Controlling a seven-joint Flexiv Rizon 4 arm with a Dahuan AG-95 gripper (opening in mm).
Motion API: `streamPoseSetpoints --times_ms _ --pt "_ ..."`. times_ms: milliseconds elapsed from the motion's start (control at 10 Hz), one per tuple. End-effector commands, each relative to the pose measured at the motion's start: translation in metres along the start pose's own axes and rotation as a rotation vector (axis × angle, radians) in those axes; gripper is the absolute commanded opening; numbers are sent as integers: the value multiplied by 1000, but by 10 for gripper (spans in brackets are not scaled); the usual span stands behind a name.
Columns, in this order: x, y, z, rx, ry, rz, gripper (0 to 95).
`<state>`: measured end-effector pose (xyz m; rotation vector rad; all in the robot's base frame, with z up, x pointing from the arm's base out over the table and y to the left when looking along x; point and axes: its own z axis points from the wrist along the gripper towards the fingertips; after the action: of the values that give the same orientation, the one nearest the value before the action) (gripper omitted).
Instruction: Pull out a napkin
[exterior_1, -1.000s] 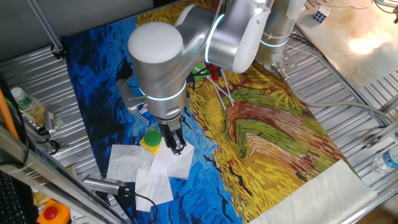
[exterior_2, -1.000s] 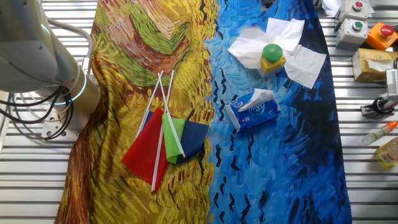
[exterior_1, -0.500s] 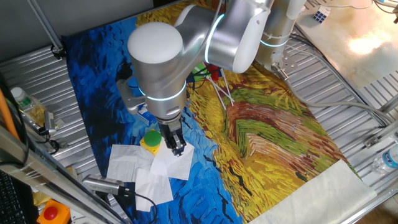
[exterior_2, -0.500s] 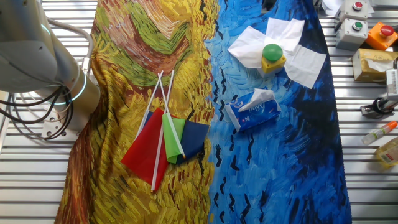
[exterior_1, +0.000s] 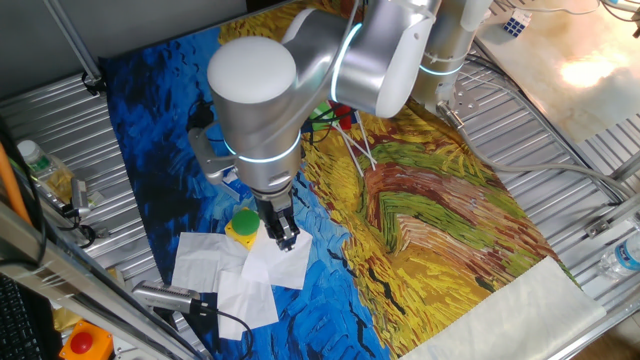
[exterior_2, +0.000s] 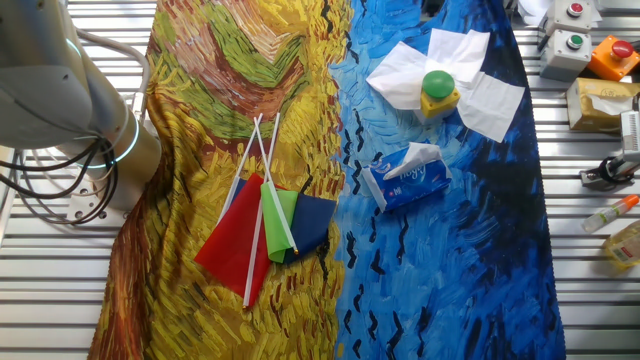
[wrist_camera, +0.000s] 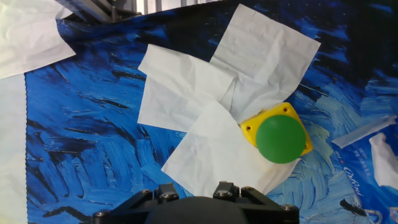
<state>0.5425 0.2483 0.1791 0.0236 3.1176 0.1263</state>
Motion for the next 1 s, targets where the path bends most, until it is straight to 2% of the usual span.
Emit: streamPoseSetpoints --times_ms 100,1000 --pt "0 0 0 3 5 -7 380" --pt "0 0 0 10 11 -26 380"
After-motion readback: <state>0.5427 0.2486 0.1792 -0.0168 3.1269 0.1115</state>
